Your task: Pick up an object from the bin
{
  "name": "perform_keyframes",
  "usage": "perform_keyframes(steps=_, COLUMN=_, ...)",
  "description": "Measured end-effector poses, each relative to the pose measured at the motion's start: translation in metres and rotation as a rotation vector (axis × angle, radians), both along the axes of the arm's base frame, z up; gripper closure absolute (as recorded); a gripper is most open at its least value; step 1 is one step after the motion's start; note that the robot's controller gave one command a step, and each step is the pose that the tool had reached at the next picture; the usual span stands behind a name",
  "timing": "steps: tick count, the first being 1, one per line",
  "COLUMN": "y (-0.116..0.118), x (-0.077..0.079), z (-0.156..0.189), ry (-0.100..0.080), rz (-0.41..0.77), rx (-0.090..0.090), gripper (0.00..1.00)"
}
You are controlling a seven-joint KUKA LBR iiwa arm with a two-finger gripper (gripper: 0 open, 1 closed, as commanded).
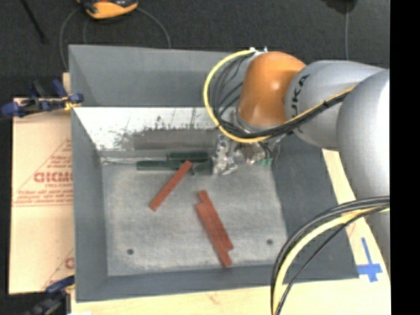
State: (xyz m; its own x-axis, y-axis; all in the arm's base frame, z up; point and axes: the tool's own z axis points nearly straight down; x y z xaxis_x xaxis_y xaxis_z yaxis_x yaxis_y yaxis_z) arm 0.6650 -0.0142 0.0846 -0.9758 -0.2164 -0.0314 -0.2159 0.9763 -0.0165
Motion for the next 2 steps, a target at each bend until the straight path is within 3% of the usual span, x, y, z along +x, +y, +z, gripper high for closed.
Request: perform_keyframes(steps=2, y=0.0082, x=-0.0047, z=0.0018, ry=0.013, rz=0.046, rx=0.003, gripper=1.0)
